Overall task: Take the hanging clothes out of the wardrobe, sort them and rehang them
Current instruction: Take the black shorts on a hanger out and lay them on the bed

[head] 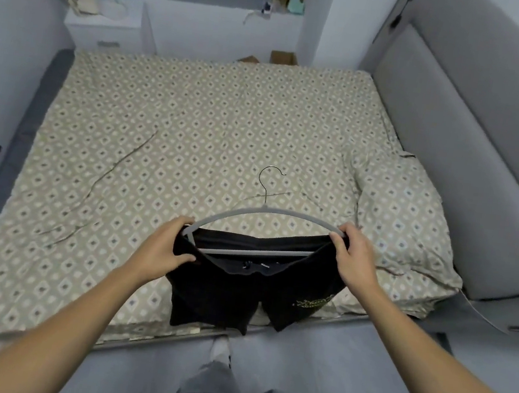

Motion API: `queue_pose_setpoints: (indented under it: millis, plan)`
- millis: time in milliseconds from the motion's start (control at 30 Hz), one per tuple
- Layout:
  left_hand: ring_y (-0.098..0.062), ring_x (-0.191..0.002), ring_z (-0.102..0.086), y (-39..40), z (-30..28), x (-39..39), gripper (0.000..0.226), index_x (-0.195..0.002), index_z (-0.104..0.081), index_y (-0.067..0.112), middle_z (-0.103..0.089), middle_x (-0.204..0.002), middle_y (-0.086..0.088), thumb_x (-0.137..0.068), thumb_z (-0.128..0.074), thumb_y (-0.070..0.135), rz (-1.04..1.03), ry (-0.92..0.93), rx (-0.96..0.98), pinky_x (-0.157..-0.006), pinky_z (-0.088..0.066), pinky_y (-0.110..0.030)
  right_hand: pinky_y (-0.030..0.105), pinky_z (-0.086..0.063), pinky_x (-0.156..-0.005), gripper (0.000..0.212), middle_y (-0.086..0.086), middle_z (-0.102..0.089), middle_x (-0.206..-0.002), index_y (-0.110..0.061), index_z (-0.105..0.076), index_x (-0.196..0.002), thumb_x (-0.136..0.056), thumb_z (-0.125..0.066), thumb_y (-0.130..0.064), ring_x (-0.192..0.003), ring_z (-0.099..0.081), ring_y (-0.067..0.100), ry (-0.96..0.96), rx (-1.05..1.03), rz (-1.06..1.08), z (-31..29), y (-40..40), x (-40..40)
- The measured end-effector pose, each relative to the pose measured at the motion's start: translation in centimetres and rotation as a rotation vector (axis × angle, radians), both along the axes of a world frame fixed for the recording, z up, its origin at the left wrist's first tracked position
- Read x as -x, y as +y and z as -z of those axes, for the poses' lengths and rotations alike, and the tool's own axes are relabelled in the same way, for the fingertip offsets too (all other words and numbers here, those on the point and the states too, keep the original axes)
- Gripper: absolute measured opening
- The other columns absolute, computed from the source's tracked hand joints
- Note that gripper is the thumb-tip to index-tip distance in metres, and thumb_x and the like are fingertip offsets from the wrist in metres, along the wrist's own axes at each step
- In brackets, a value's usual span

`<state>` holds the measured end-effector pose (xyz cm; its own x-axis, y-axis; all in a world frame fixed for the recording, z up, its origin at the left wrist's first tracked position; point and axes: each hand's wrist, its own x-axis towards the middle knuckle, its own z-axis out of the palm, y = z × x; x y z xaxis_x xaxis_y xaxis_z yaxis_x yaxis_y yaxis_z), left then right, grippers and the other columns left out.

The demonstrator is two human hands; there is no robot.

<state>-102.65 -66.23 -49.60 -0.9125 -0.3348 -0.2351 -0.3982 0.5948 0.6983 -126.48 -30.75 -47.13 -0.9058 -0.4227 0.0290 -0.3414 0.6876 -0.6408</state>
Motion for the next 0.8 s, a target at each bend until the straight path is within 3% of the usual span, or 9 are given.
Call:
queue_pose_setpoints:
  millis: [100, 267, 567, 700, 800]
  plan:
    - [-0.013, -0.112, -0.059, -1.3, 0.8, 1.1, 0.052, -0.125, -0.05, 0.04, -0.058, -0.12, 0.017, -0.089, -0.081, 0.017, -0.053, 0.026, 0.003, -0.091, -0.049, -0.034, 0.039, -0.042, -0.064, 0.022, -0.007, -0.055, -0.076, -0.029, -0.052, -0.086, -0.107, -0.054, -0.036, -0.072, -0.054, 0.012, -0.041, -0.018, -0.029, 0.6, -2.4, 1.5]
    - [-0.007, -0.106, -0.058, -3.8, 1.8, 2.5, 0.044, -0.121, -0.051, 0.04, -0.059, -0.115, 0.018, -0.093, -0.076, 0.017, -0.128, 0.051, 0.023, -0.087, -0.045, -0.029, 0.03, -0.034, -0.06, 0.021, -0.007, -0.056, -0.075, -0.025, -0.053, -0.087, -0.107, -0.054, -0.032, -0.07, -0.053, 0.008, -0.07, -0.042, -0.087, 1.1, -6.2, 4.3]
    - [-0.018, -0.106, -0.055, -7.1, 5.5, 7.5, 0.031, -0.12, -0.052, 0.029, -0.057, -0.114, 0.01, -0.098, -0.068, 0.014, -0.215, -0.056, 0.109, -0.088, -0.044, -0.037, 0.037, -0.038, -0.066, 0.021, -0.008, -0.056, -0.078, -0.021, -0.057, -0.093, -0.106, -0.054, -0.037, -0.076, -0.055, 0.019, -0.044, -0.158, -0.293, 6.7, -12.6, 13.6]
    - [-0.018, -0.104, -0.052, -8.4, 7.9, 11.2, 0.03, -0.122, -0.051, 0.027, -0.055, -0.112, 0.006, -0.1, -0.065, 0.013, -0.232, -0.13, 0.17, -0.087, -0.044, -0.037, 0.044, -0.035, -0.081, 0.024, -0.005, -0.058, -0.08, -0.023, -0.058, -0.094, -0.107, -0.05, -0.04, -0.084, -0.049, 0.02, 0.043, -0.3, -0.312, 10.5, -15.1, 18.1]
    - [-0.02, -0.099, -0.051, -10.0, 10.8, 14.4, 0.027, -0.115, -0.048, 0.028, -0.054, -0.107, 0.004, -0.1, -0.064, 0.012, -0.203, -0.173, 0.237, -0.084, -0.046, -0.04, 0.043, -0.042, -0.07, 0.026, 0.0, -0.055, -0.078, -0.02, -0.053, -0.089, -0.108, -0.048, -0.037, -0.083, -0.048, 0.024, 0.014, -0.3, -0.349, 13.8, -16.8, 21.1]
